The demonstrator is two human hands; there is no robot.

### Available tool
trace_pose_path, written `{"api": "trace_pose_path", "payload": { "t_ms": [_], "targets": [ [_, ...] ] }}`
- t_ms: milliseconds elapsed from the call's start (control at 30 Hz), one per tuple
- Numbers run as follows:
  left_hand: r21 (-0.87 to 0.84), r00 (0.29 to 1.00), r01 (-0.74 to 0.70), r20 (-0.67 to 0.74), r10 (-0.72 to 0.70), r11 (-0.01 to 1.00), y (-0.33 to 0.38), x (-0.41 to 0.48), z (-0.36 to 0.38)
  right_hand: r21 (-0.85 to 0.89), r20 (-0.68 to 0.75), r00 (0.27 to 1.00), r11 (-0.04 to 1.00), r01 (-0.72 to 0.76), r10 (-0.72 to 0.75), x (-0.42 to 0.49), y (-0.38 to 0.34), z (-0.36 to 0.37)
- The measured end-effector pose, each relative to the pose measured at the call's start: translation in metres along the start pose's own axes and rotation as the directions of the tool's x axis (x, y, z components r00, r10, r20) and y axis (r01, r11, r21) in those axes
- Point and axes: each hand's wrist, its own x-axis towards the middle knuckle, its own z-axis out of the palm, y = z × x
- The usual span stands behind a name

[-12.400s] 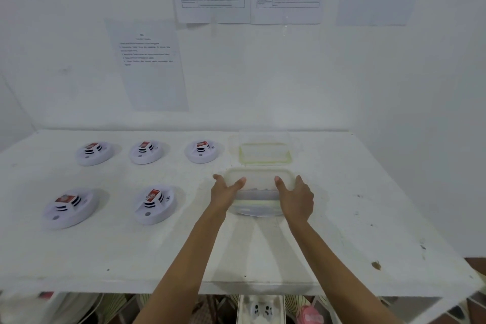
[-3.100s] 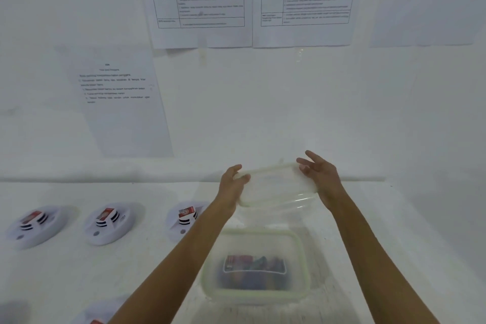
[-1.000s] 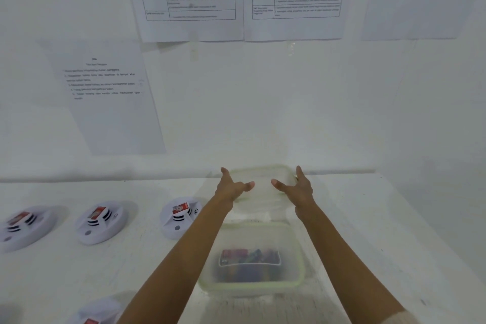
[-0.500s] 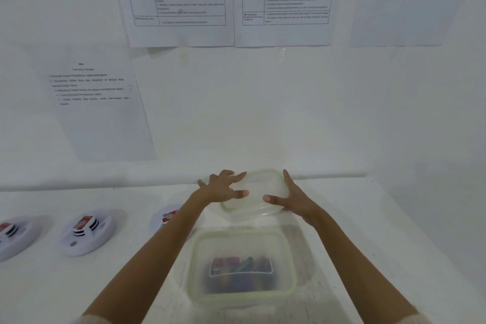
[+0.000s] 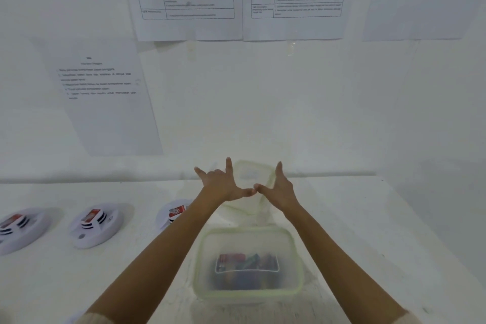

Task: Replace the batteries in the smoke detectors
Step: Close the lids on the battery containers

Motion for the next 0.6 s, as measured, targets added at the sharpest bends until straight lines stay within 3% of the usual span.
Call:
{"api": "trace_pose_path", "payload": {
  "t_ms": [133, 300, 433, 600],
  "targets": [
    [-0.249, 0.996, -0.052, 0.064, 0.070, 0.967, -0.002, -0.002, 0.004, 0.063, 0.056, 0.998, 0.998, 0.005, -0.008, 0.004, 0.004, 0.002],
    [-0.653, 0.968, -0.124, 0.087, 0.236, 0.747, -0.012, 0.003, 0.014, 0.059, -0.113, 0.989, 0.994, -0.089, 0.095, 0.011, 0.004, 0.015],
    [-0.790, 0.991, -0.053, 0.035, 0.132, 0.610, -0.012, 0.002, 0.014, 0.176, -0.091, 0.982, 0.973, -0.147, 0.165, 0.018, 0.003, 0.015],
    [-0.789, 0.998, 0.018, 0.049, 0.034, 0.614, -0.010, 0.005, 0.010, 0.225, -0.131, 0.973, 0.962, -0.155, 0.188, 0.022, 0.006, 0.021]
  ]
}}
